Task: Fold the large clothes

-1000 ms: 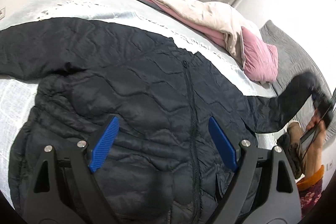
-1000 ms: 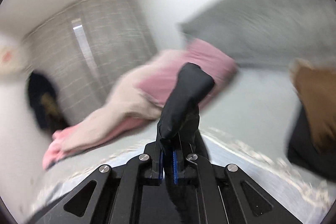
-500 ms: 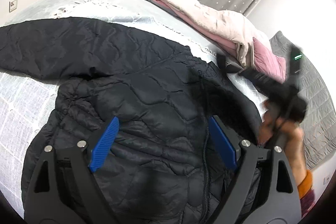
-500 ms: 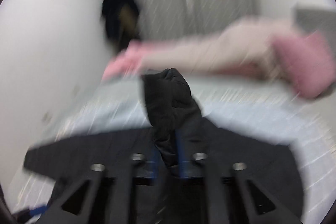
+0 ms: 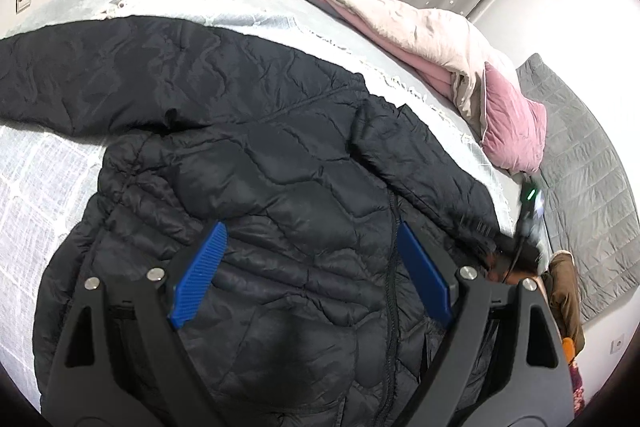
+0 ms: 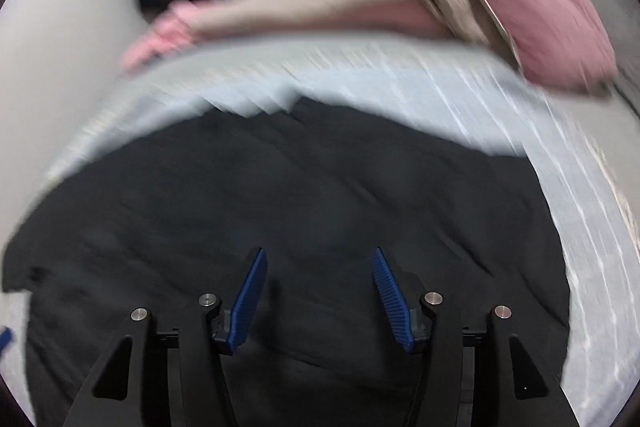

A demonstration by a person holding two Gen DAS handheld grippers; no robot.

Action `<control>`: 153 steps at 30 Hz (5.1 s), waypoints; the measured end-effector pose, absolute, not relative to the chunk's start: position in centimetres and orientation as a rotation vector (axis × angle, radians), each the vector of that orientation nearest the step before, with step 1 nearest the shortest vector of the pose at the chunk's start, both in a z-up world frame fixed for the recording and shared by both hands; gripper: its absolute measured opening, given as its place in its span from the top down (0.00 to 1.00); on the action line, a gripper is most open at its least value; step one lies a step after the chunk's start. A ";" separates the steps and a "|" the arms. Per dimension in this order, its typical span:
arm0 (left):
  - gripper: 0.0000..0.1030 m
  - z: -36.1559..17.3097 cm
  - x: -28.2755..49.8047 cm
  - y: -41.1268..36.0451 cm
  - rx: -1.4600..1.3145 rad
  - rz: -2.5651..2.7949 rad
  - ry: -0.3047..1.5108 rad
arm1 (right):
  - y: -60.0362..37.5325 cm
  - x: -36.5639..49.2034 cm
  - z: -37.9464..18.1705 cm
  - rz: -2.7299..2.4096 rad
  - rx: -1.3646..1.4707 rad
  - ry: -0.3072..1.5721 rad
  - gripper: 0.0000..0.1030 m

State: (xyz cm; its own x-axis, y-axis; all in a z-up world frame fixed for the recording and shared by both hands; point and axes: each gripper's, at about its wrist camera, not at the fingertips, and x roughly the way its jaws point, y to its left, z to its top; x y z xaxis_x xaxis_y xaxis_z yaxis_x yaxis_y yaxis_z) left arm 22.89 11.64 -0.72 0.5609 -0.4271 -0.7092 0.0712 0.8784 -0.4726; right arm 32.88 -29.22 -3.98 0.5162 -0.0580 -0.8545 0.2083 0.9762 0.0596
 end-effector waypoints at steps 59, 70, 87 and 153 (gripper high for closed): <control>0.96 -8.0 28.5 43.1 -0.873 0.357 0.739 | -28.6 19.0 -0.4 0.010 0.389 0.954 0.31; 0.97 9.4 29.1 22.4 -0.341 -0.089 0.487 | -28.9 18.6 1.0 -0.002 0.362 0.907 0.31; 0.60 -0.9 27.2 -8.0 0.031 -0.716 0.986 | -31.4 18.5 1.6 -0.018 0.446 0.868 0.31; 0.27 -8.3 8.4 26.4 -0.140 -0.395 1.251 | -37.6 -3.4 -5.6 0.137 0.754 1.263 0.27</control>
